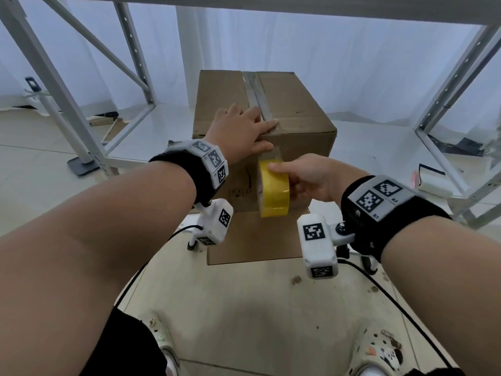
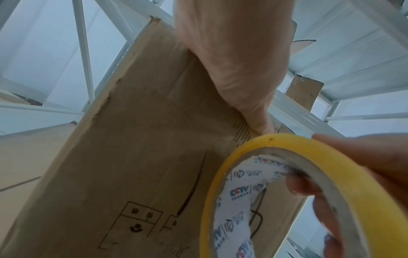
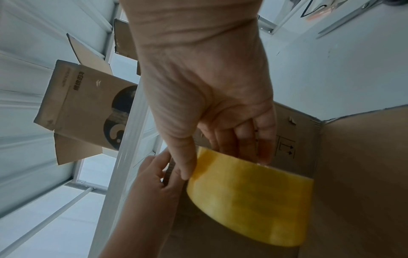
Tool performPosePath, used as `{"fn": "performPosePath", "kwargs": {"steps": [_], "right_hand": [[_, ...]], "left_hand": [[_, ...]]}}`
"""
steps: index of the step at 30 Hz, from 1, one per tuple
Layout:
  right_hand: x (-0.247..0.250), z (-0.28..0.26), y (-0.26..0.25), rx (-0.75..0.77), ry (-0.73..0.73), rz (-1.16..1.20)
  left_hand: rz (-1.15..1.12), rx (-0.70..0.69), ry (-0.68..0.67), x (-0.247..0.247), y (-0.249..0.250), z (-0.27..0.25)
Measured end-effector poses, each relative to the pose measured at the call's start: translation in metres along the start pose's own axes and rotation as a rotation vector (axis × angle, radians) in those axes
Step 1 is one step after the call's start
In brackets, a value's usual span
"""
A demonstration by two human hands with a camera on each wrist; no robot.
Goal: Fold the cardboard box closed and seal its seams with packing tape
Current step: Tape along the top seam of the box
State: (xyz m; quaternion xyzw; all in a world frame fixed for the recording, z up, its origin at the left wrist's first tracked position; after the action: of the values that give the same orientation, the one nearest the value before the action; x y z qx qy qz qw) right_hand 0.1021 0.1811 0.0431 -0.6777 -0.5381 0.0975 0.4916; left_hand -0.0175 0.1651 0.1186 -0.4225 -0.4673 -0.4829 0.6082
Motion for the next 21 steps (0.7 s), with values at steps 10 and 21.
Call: {"fn": "performPosePath", "kwargs": {"steps": [10,21], "right_hand": [[-0.005,0.009,0.001,-0.06,0.008,-0.051],[-0.006,0.006,0.021,-0.099,-0.09,-0.112]], "left_hand": [[0.002,0.012,0.028,0.001,0.002,-0.002],[0.078,0.004,0.058,-0.003,0.01,-0.003]]}}
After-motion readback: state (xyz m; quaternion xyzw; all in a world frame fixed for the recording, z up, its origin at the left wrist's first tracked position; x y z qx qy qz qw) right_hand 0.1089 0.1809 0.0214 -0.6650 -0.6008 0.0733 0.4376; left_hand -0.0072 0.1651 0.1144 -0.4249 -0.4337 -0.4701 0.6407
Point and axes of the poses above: each hand's wrist, its own z-axis towards the middle knuckle, its own x-axis out of the back of the hand, y = z × x, the point moved 10 cm from there along z, towards the middle knuckle, and after that the axes turned 12 degrees about -z, right-handed, at the moved point
